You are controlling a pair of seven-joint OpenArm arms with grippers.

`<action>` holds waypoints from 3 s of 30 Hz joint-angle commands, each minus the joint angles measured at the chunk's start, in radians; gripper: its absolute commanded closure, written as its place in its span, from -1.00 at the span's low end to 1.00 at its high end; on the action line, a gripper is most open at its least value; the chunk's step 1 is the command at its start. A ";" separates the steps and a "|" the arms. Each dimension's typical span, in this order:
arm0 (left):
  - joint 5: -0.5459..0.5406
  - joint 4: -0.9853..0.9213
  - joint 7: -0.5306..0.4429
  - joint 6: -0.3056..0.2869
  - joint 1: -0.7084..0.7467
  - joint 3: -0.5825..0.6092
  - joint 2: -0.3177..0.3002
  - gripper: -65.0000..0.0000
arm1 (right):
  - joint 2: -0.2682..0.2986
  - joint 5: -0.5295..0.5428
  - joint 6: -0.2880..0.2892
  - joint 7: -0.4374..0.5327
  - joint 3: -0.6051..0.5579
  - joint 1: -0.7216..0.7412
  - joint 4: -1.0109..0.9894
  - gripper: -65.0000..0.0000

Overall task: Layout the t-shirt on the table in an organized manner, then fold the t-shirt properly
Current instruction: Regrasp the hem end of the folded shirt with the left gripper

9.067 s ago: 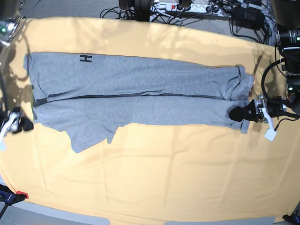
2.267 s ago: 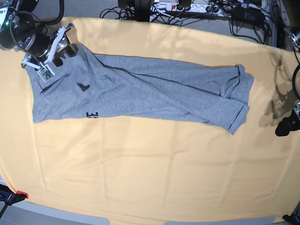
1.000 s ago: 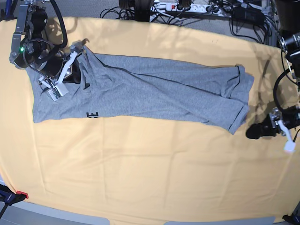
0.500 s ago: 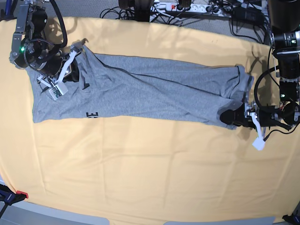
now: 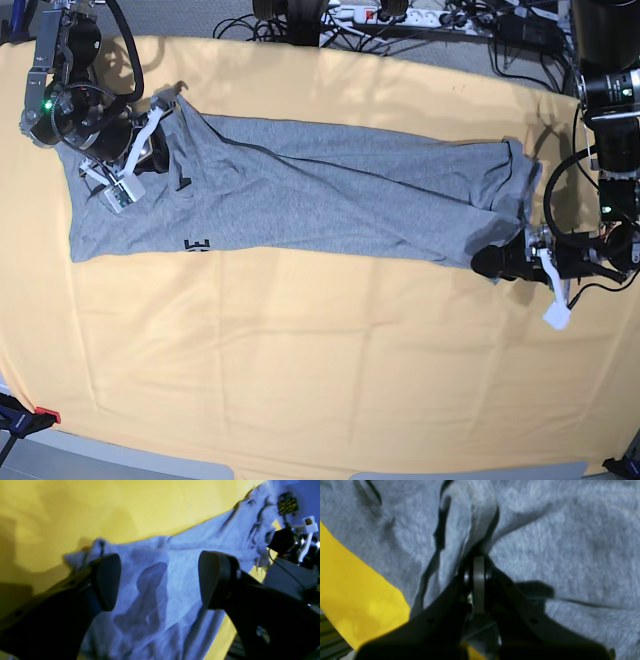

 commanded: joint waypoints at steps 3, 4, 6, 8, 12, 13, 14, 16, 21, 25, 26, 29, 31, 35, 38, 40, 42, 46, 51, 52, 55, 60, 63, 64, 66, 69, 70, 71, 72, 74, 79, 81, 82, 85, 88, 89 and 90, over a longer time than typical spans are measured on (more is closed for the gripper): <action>-0.002 0.014 -0.034 -0.005 -0.034 -0.096 -0.035 -0.51 | 0.014 0.015 0.005 0.007 0.004 0.008 0.016 1.00; 0.008 0.014 -0.036 -0.005 -0.033 -0.126 -0.039 -0.51 | 0.014 0.015 0.005 0.007 0.004 0.008 0.016 1.00; 0.048 0.014 -0.036 -0.005 -0.033 -0.169 -0.040 -0.51 | 0.014 0.019 0.005 0.007 0.004 0.008 0.016 1.00; 0.068 0.014 -0.042 -0.005 -0.024 -0.172 -0.042 -0.51 | 0.014 0.018 0.005 0.007 0.004 0.008 0.016 1.00; 0.093 0.014 -0.084 -0.005 0.004 -0.163 -0.034 -0.51 | 0.014 0.026 0.005 0.008 0.004 0.008 0.016 1.00; 0.092 0.014 -0.087 -0.005 0.010 -0.159 -0.033 -0.51 | 0.014 0.027 0.005 0.008 0.004 0.008 0.016 1.00; 0.090 0.014 -0.088 -0.005 0.014 -0.153 -0.032 -0.51 | 0.014 0.034 0.005 0.007 0.004 0.008 0.016 1.00; 0.080 0.014 -0.088 -0.005 0.020 -0.138 -0.030 -0.51 | 0.014 0.043 0.005 0.007 0.004 0.008 0.016 1.00; 0.074 0.014 -0.088 -0.005 0.019 -0.080 -0.030 -0.51 | 0.014 0.044 0.005 0.007 0.004 0.008 0.016 1.00; 0.074 0.014 -0.088 -0.005 0.019 -0.044 -0.031 -0.51 | 0.014 0.044 0.005 0.007 0.004 0.008 0.016 1.00; 0.074 0.014 -0.088 -0.005 0.019 -0.040 -0.031 -0.51 | 0.014 0.044 0.005 0.007 0.004 0.008 0.016 1.00; 0.074 0.014 -0.088 -0.005 0.018 -0.040 -0.031 -0.13 | 0.014 0.044 0.005 0.007 0.004 0.008 0.016 1.00; 0.070 0.014 -0.088 -0.005 0.016 -0.041 -0.031 0.35 | 0.014 0.044 0.005 0.007 0.004 0.008 0.016 1.00; 0.039 0.014 -0.087 -0.005 0.016 -0.041 -0.034 0.60 | 0.014 0.044 0.005 0.007 0.004 0.008 0.016 1.00; 0.040 0.014 -0.078 -0.005 0.019 -0.041 -0.034 0.45 | 0.014 0.044 0.005 0.007 0.004 0.008 0.016 1.00; 0.041 0.014 -0.064 -0.005 0.020 -0.040 -0.033 0.12 | 0.014 0.044 0.005 0.007 0.004 0.008 0.016 1.00; 0.043 0.014 -0.061 -0.005 0.020 -0.040 -0.034 -0.24 | 0.014 0.044 0.005 0.007 0.004 0.008 0.016 1.00; 0.044 0.014 -0.062 -0.005 0.020 -0.040 -0.033 -0.48 | 0.014 0.044 0.005 0.007 0.004 0.008 0.016 1.00; 0.035 0.014 -0.073 -0.005 0.019 -0.040 -0.033 -0.43 | 0.014 0.044 0.005 0.007 0.004 0.008 0.016 1.00; 0.027 0.014 -0.072 -0.005 0.019 -0.040 -0.033 -0.40 | 0.014 0.044 0.005 0.007 0.004 0.008 0.016 1.00; 0.020 0.014 -0.068 -0.005 0.019 -0.040 -0.033 -0.37 | 0.014 0.044 0.005 0.008 0.004 0.008 0.016 1.00; -0.006 0.014 -0.036 -0.005 0.019 -0.040 -0.033 -0.37 | 0.014 0.044 0.005 0.008 0.004 0.008 0.016 1.00; -0.029 0.018 -0.026 -0.005 0.019 -0.040 -0.033 -0.37 | 0.014 0.044 0.005 0.008 0.004 0.008 0.016 1.00; -0.031 0.025 -0.026 -0.005 0.019 -0.040 -0.033 -0.37 | 0.014 0.044 0.005 0.008 0.004 0.008 0.016 1.00; -0.031 0.044 -0.026 -0.005 0.019 -0.040 -0.034 -0.37 | 0.014 0.044 0.005 0.008 0.004 0.008 0.016 1.00; -0.030 0.083 -0.022 -0.005 0.019 -0.040 -0.034 -0.37 | 0.014 0.044 0.005 0.008 0.004 0.008 0.016 1.00; -0.028 0.093 -0.018 -0.005 0.019 -0.040 -0.034 -0.37 | 0.014 0.044 0.005 0.008 0.004 0.008 0.016 1.00; -0.024 0.098 -0.015 -0.005 0.019 -0.040 -0.033 -0.37 | 0.014 0.044 0.005 0.008 0.004 0.008 0.016 1.00; -0.024 0.101 -0.012 -0.005 0.019 -0.040 -0.034 -0.37 | 0.014 0.044 0.005 0.008 0.004 0.008 0.016 1.00; -0.024 0.101 -0.012 -0.005 0.022 -0.040 -0.033 -0.37 | 0.014 0.044 0.005 0.008 0.004 0.008 0.016 1.00; -0.043 0.101 0.022 -0.005 0.034 -0.040 -0.033 -0.37 | 0.014 0.044 0.005 0.008 0.004 0.008 0.016 1.00; -0.079 0.101 0.022 -0.005 0.034 -0.040 -0.034 -0.37 | 0.014 0.044 0.005 0.008 0.004 0.008 0.016 1.00; -0.089 0.101 0.022 -0.005 0.034 -0.040 -0.034 -0.37 | 0.014 0.044 0.005 0.008 0.004 0.008 0.016 1.00; -0.093 0.101 0.022 -0.005 0.034 -0.040 -0.033 -0.37 | 0.014 0.044 0.005 0.007 0.004 0.008 0.016 1.00; -0.101 0.101 0.022 -0.005 0.034 -0.040 -0.033 -0.37 | 0.014 0.045 0.005 0.008 0.004 0.008 0.016 1.00; -0.114 0.101 0.022 -0.005 0.034 -0.040 -0.033 -0.37 | 0.014 0.044 0.005 0.008 0.004 0.008 0.016 1.00; -0.133 0.101 0.022 -0.005 0.033 -0.040 -0.033 -0.37 | 0.014 0.045 0.005 0.008 0.004 0.008 0.016 1.00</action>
